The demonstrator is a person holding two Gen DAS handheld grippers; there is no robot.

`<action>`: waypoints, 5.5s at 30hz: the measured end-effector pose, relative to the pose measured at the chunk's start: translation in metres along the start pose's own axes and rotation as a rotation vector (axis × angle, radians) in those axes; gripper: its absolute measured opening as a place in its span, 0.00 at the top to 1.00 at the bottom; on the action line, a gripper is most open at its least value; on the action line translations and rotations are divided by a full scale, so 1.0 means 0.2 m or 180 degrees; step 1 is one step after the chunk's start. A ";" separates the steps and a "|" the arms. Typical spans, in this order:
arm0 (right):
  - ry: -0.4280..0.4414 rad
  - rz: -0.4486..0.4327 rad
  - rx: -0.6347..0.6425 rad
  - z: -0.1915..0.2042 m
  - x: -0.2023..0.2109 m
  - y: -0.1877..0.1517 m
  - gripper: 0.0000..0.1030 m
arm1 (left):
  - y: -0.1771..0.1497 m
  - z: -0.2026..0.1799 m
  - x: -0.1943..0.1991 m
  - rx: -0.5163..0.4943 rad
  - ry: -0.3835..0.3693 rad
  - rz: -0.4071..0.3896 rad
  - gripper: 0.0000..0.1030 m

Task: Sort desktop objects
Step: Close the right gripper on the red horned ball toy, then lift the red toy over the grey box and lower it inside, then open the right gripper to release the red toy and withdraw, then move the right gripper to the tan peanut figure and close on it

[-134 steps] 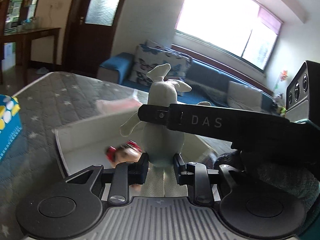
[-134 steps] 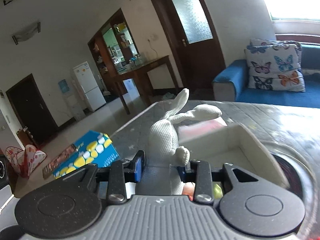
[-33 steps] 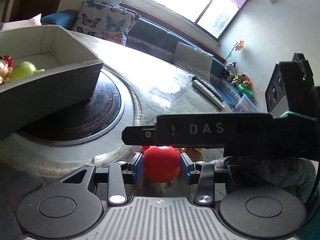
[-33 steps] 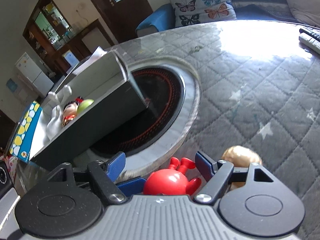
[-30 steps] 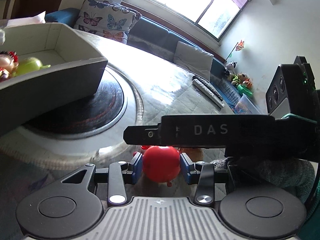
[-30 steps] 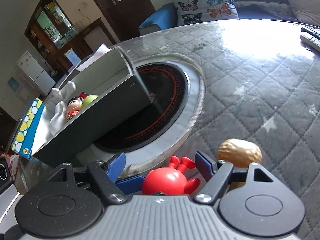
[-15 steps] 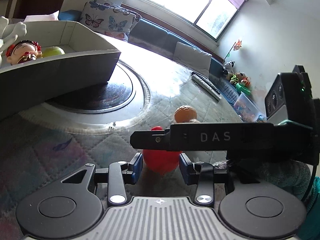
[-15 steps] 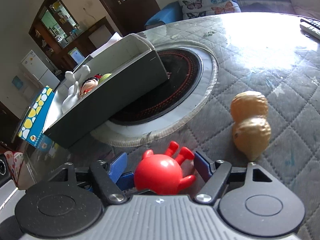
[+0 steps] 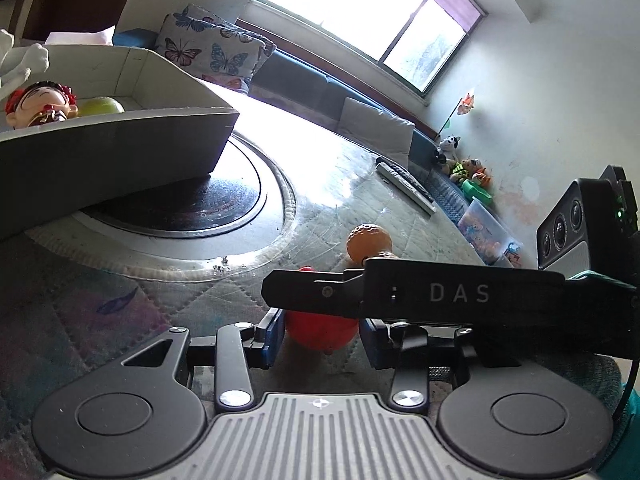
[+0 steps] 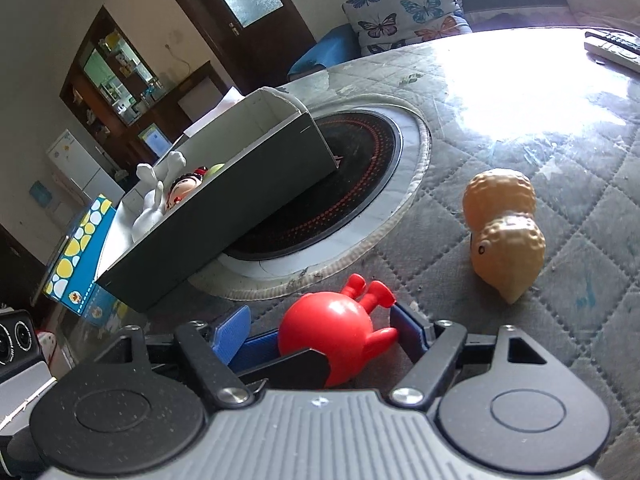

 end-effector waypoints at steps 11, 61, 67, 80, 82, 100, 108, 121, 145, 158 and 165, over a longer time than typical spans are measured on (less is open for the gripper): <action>-0.0034 0.0011 0.0008 -0.02 0.00 0.00 0.41 | -0.01 0.01 -0.01 -0.0012 0.0003 0.0023 0.54; 0.0552 -0.0121 0.0568 0.58 -0.42 0.61 0.42 | 0.54 0.58 0.32 0.0410 0.0560 -0.0317 0.55; 0.0495 -0.0146 0.0547 0.56 -0.44 0.61 0.42 | 0.52 0.60 0.31 0.0420 0.0611 -0.0300 0.56; 0.0354 -0.0208 0.0717 0.59 -0.41 0.59 0.42 | 0.48 0.58 0.36 0.0386 0.0727 -0.0352 0.57; 0.0367 -0.0219 0.0708 0.59 -0.40 0.59 0.42 | 0.49 0.58 0.36 0.0382 0.0726 -0.0357 0.56; 0.0286 -0.0452 0.0606 0.37 -0.03 0.41 0.34 | 0.35 0.29 0.39 0.0162 0.0697 -0.0546 0.56; -0.0083 -0.0500 0.0419 0.06 0.15 0.31 0.34 | 0.21 0.09 0.15 -0.0006 0.0468 -0.0180 0.56; -0.0357 -0.0460 -0.0191 -0.42 0.24 0.25 0.34 | 0.10 -0.20 -0.13 -0.0255 0.0183 0.0186 0.56; 0.0303 -0.0023 -0.0526 -0.43 0.14 0.21 0.30 | 0.22 -0.23 -0.39 0.0263 0.0121 0.0250 0.57; 0.0090 -0.0116 -0.0430 -0.47 0.10 0.28 0.29 | 0.20 -0.23 -0.40 -0.0013 0.0179 0.0278 0.58; -0.0032 -0.0108 -0.0297 -0.45 0.07 0.28 0.39 | 0.20 -0.25 -0.41 -0.0083 0.0177 0.0289 0.58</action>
Point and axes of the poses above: each gripper's, at about its wrist camera, not at the fingertips, and x roughly against the way its jaws point, z to its left, y to its top, the point moved 7 cm from there along -x, roughly the way its jaws point, and after that the axes turned 10 degrees about z, right-handed, at the moved point
